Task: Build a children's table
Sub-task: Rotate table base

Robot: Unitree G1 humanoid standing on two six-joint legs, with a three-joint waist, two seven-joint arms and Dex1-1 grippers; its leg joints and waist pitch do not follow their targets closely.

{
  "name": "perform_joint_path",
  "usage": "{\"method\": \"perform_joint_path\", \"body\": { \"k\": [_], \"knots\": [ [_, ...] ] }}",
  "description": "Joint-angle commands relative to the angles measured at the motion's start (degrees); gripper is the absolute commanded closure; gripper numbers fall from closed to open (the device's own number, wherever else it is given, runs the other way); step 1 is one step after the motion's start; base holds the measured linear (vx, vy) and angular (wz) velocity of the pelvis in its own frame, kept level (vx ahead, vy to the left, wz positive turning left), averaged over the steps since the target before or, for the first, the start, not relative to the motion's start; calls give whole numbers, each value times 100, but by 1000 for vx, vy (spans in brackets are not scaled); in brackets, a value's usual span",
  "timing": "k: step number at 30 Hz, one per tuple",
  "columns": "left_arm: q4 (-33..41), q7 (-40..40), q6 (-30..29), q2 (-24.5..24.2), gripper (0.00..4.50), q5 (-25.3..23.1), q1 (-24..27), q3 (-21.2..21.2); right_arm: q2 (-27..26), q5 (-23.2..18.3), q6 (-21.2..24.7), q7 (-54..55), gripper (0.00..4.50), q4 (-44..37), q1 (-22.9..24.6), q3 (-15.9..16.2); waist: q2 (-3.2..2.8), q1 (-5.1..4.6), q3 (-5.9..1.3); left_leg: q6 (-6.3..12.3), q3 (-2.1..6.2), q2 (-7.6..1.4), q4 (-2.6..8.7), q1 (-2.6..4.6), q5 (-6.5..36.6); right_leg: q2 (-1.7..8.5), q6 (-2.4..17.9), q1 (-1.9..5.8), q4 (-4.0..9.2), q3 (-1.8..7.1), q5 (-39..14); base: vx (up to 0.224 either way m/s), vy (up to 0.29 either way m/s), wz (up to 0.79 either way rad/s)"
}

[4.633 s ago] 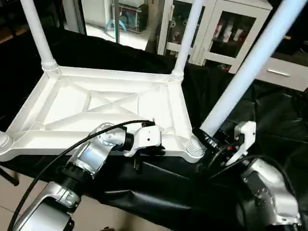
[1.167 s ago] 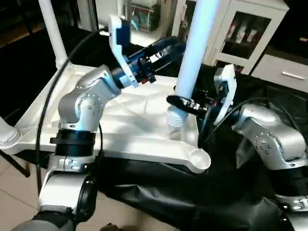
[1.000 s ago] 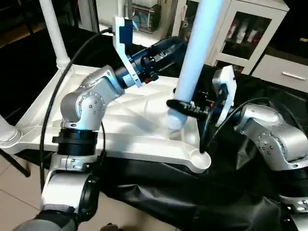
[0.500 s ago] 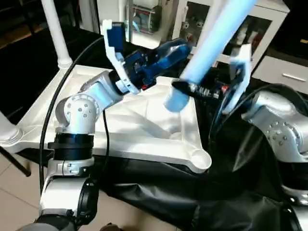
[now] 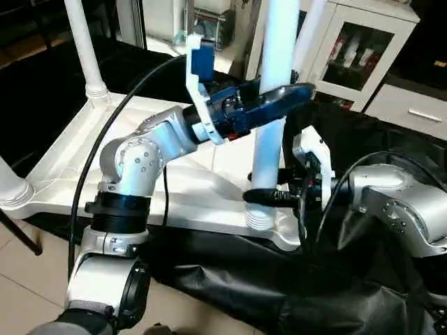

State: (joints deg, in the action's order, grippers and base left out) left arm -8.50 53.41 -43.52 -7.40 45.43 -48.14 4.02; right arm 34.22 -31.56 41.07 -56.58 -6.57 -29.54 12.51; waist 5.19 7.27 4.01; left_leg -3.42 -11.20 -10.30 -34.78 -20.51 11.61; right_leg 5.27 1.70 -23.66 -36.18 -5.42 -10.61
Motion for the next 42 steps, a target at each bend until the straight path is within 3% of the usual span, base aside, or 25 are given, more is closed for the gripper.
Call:
{"method": "perform_joint_path", "body": {
  "k": [1,2,5,6,8,10,14,18,26,27,29,30,31,32,33,38,42],
  "knots": [
    [28,-81,-102,-38,37,52,-119,-7,86,22,63,-66,265,-115,-52,24,69,31,-442,169,134,-301,344,14,180,414,947,396,373,360,-776,0,0,0],
    [18,-83,-160,-96,56,34,-117,-31,102,31,66,-84,265,-111,-50,32,103,27,-442,160,130,-301,342,19,172,408,925,390,380,358,-788,0,0,0],
    [55,-95,-193,-172,68,-37,-89,-84,113,45,85,-111,265,-111,-53,36,77,33,-449,122,141,-310,345,29,117,405,933,381,357,356,-670,0,0,0],
    [131,-73,-168,-216,74,-96,-44,-146,113,47,96,-141,265,-114,-54,33,103,41,-451,115,142,-317,346,39,88,407,960,380,340,353,-595,0,0,0],
    [286,-49,14,-411,100,-564,73,-534,123,53,94,-201,265,-106,-64,35,111,44,-449,103,149,-330,354,53,84,399,960,370,343,354,-525,0,0,0],
    [296,-44,64,-458,115,-701,86,-643,125,56,86,-210,265,-97,-72,39,123,56,-442,63,141,-328,357,63,134,404,926,365,354,358,-561,0,0,0],
    [249,-60,46,-430,154,-675,53,-638,110,67,57,-213,265,-68,-99,31,128,110,-438,-58,139,-320,360,56,248,421,964,382,355,363,-620,0,0,0],
    [191,-150,3,-434,185,-638,4,-566,90,65,43,-207,265,-77,-84,0,124,101,-435,-127,151,-323,367,52,354,424,926,387,367,359,-751,0,0,0],
    [50,-538,101,-369,250,-695,-147,-278,-17,89,-40,-72,265,-80,-12,-173,69,108,-448,-191,164,-316,367,54,440,415,918,392,370,356,-707,0,0,0],
    [40,-592,122,-353,264,-706,-179,-248,-51,40,-37,-50,195,-84,-1,-231,82,102,-451,-177,162,-313,364,43,434,415,938,399,368,353,-649,0,0,0],
    [20,-699,187,-336,264,-755,-255,-207,-136,-102,-19,-2,195,-108,16,-386,76,99,-450,-172,163,-309,361,46,466,408,939,393,373,349,-655,0,0,0],
    [20,-699,187,-336,270,-755,-255,-207,-136,-102,-19,-2,174,-108,16,-386,83,97,-448,-170,165,-307,366,46,476,409,931,398,377,349,-683,0,0,0],
    [24,-736,189,-341,270,-782,-299,-210,-180,-187,5,50,174,-139,32,-487,36,110,-454,-179,168,-312,366,55,460,417,953,396,369,352,-654,0,0,0],
    [41,-811,177,-333,271,-789,-353,-201,-223,-281,13,99,160,-180,43,-609,60,104,-455,-182,167,-312,365,57,436,405,971,396,367,348,-585,0,0,0],
    [44,-822,175,-332,271,-790,-361,-199,-230,-295,15,107,154,-187,45,-627,39,106,-456,-178,167,-310,365,57,439,403,985,398,359,350,-546,0,0,0],
    [123,-1240,107,-280,273,-886,-580,-178,-426,-811,321,492,108,-166,-119,-1401,60,102,-449,-165,168,-316,366,57,506,403,1051,403,366,340,-567,0,0,0],
    [162,-1240,105,-316,273,-962,-587,-253,-415,-680,349,676,87,-58,-217,-1475,62,96,-447,-206,167,-303,367,53,520,405,897,404,392,338,-832,0,0,0]
  ]
}}
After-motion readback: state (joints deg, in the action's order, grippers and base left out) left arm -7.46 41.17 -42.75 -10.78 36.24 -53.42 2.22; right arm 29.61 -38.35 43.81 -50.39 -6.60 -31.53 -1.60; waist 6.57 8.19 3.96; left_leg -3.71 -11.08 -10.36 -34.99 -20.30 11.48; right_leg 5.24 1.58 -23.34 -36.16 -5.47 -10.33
